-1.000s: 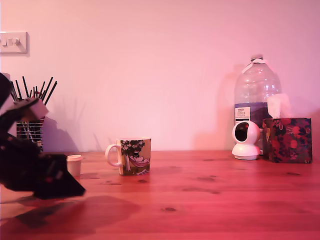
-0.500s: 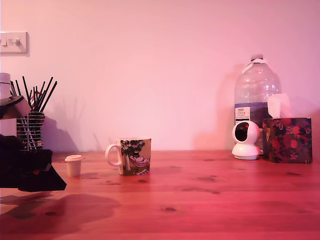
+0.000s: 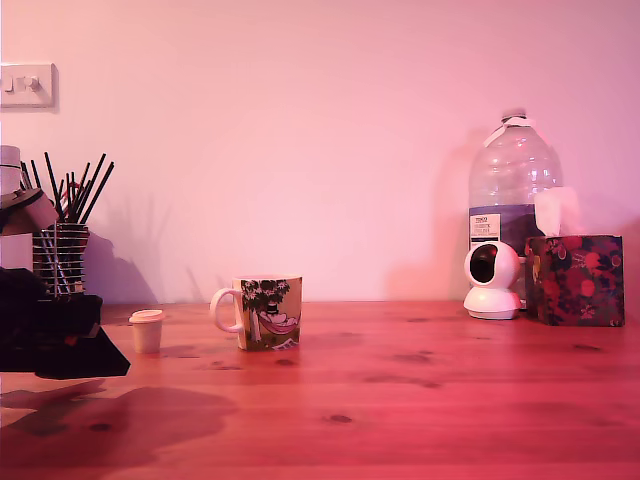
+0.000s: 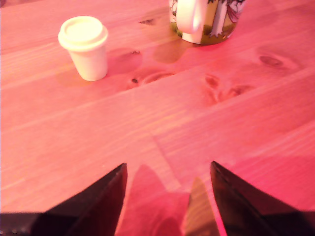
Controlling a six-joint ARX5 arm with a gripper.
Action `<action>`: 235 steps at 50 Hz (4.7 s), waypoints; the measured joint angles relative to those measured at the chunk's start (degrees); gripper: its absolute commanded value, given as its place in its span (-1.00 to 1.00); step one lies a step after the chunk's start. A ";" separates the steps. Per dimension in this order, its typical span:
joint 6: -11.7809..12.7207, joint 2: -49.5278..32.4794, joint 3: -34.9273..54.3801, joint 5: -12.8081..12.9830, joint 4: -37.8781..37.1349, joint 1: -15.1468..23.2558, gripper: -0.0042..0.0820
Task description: Pick up the coffee capsules from the table one by one and drop them inside the nearest coffee cup
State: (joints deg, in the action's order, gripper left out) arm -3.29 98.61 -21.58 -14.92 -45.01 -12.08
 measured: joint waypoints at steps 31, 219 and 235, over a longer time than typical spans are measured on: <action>0.15 0.00 0.00 0.74 -8.92 2.12 0.30; 0.50 18.27 -25.75 -5.42 5.25 4.63 -0.40; -0.31 10.47 -25.18 -7.15 13.51 3.58 -0.40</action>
State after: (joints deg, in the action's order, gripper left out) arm -3.60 109.08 -46.76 -22.06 -31.51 -8.49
